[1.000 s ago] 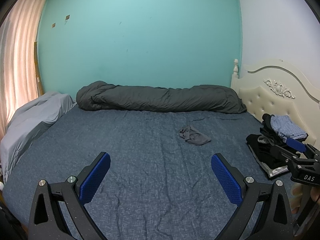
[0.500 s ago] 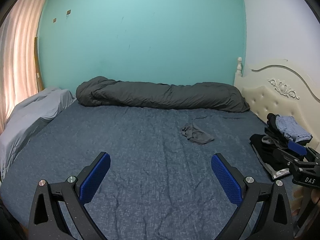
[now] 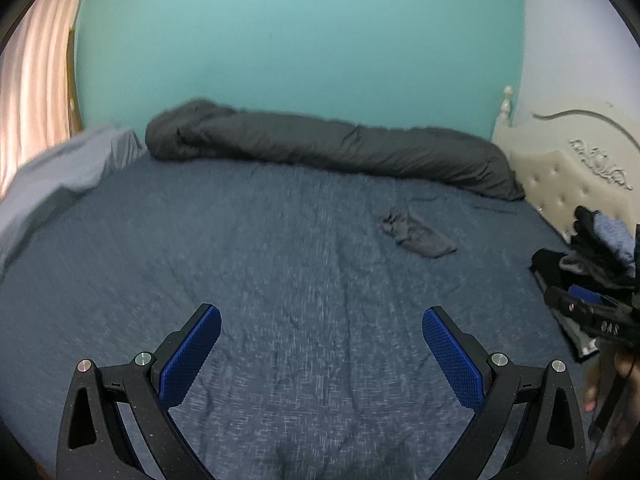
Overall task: Fold clothes
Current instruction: 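Reach the right gripper to the grey briefs and grasp them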
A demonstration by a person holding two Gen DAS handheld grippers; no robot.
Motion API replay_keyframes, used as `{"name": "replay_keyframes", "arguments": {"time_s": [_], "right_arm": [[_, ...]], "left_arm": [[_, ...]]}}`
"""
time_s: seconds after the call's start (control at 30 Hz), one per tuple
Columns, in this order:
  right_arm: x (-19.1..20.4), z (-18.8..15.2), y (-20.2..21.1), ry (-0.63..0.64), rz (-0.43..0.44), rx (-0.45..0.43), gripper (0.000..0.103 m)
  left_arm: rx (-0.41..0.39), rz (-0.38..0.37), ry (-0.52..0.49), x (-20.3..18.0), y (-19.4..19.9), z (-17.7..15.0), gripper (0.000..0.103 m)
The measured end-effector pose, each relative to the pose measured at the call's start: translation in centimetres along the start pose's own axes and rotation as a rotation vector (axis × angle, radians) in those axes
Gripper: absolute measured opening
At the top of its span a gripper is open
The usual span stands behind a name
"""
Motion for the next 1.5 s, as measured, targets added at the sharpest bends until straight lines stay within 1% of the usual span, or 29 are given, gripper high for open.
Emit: {"name": "replay_keyframes", "arguments": {"time_s": [0.07, 0.23, 0.3, 0.33, 0.37, 0.4, 0.47, 0.53, 0.57, 0.67, 0.77, 0.83, 0.87, 0.9, 0.97, 1.0, 1.03, 1.07, 1.13, 1.27, 1.33, 1.5], "right_arm": [[-1.0, 0.2, -3.3, -0.005, -0.001, 0.035, 0.103], [-3.4, 0.6, -11.7, -0.019, -0.003, 0.122, 0.103], [-4.4, 0.9, -15.1, -0.024, -0.008, 0.15, 0.102], [-5.0, 1.2, -16.8, -0.026, -0.014, 0.161, 0.1], [-5.8, 1.5, -18.6, -0.018, -0.033, 0.171, 0.093], [-6.3, 1.8, -20.1, -0.01, -0.048, 0.184, 0.09], [-7.1, 2.6, -22.7, 0.004, -0.058, 0.194, 0.088], [-7.8, 3.5, -25.6, 0.031, -0.089, 0.202, 0.083], [-8.1, 4.0, -26.8, 0.043, -0.098, 0.203, 0.078], [-8.3, 5.1, -30.1, 0.075, -0.123, 0.211, 0.077], [-8.4, 6.0, -33.3, 0.089, -0.146, 0.219, 0.073], [-8.3, 6.5, -35.0, 0.094, -0.157, 0.22, 0.064], [-8.1, 6.6, -35.7, 0.105, -0.167, 0.224, 0.055], [-8.0, 6.6, -36.3, 0.116, -0.178, 0.229, 0.04], [-7.7, 6.8, -37.4, 0.131, -0.191, 0.238, 0.023], [-7.6, 7.0, -37.7, 0.134, -0.199, 0.239, 0.014], [-7.4, 7.3, -37.5, 0.132, -0.2, 0.227, 0.01], [-7.2, 7.5, -37.3, 0.13, -0.201, 0.213, 0.008], [-6.6, 7.8, -36.0, 0.137, -0.186, 0.189, 0.007], [-5.0, 8.4, -31.4, 0.143, -0.135, 0.132, 0.006], [-4.1, 8.8, -27.7, 0.145, -0.095, 0.099, 0.006], [0.3, 10.1, -18.3, 0.173, 0.005, 0.026, 0.006]], "left_arm": [[0.027, 0.001, 0.021, 0.7, -2.9, -0.9, 0.103], [0.048, 0.026, 0.061, 2.8, -9.8, -2.4, 0.103], [0.076, 0.026, 0.09, 3.6, -12.7, -3.2, 0.103], [0.086, 0.02, 0.103, 3.9, -13.9, -3.6, 0.103], [0.093, 0.013, 0.115, 4.2, -15.1, -3.8, 0.103], [0.096, 0.01, 0.122, 4.4, -15.9, -4.1, 0.103], [0.103, 0.004, 0.142, 5.2, -17.1, -4.8, 0.103], [0.111, -0.004, 0.164, 6.0, -18.3, -5.6, 0.103], [0.115, -0.008, 0.174, 6.3, -18.9, -5.9, 0.103], [0.162, -0.005, 0.195, 7.6, -19.9, -7.2, 0.103], [0.146, 0.009, 0.22, 8.9, -19.7, -7.3, 0.103], [0.131, 0.018, 0.237, 9.7, -19.5, -7.4, 0.103], [0.123, 0.023, 0.245, 10.1, -19.4, -7.4, 0.103], [0.121, 0.026, 0.251, 10.4, -19.3, -7.5, 0.103], [0.126, 0.024, 0.259, 10.7, -19.3, -7.8, 0.103], [0.13, 0.022, 0.263, 10.8, -19.3, -7.9, 0.103], [0.133, 0.02, 0.267, 10.9, -19.3, -8.1, 0.103], [0.133, 0.018, 0.268, 10.9, -19.1, -8.1, 0.103], [0.131, 0.008, 0.264, 10.6, -18.9, -7.9, 0.103], [0.125, -0.014, 0.268, 10.0, -18.3, -7.4, 0.103], [0.122, -0.029, 0.262, 9.4, -17.6, -7.1, 0.103], [0.103, -0.067, 0.213, 7.7, -14.3, -6.5, 0.103]]}}
Point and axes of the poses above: each gripper's, at about its wrist camera, not at the fingertips, and y roughly against the way its jaws point, x to its left, z to its top, the point moved 8 cm from there along -y, roughly the way its jaws point, and after that the axes turned 3 degrees about -z, right-handed, at the moved point
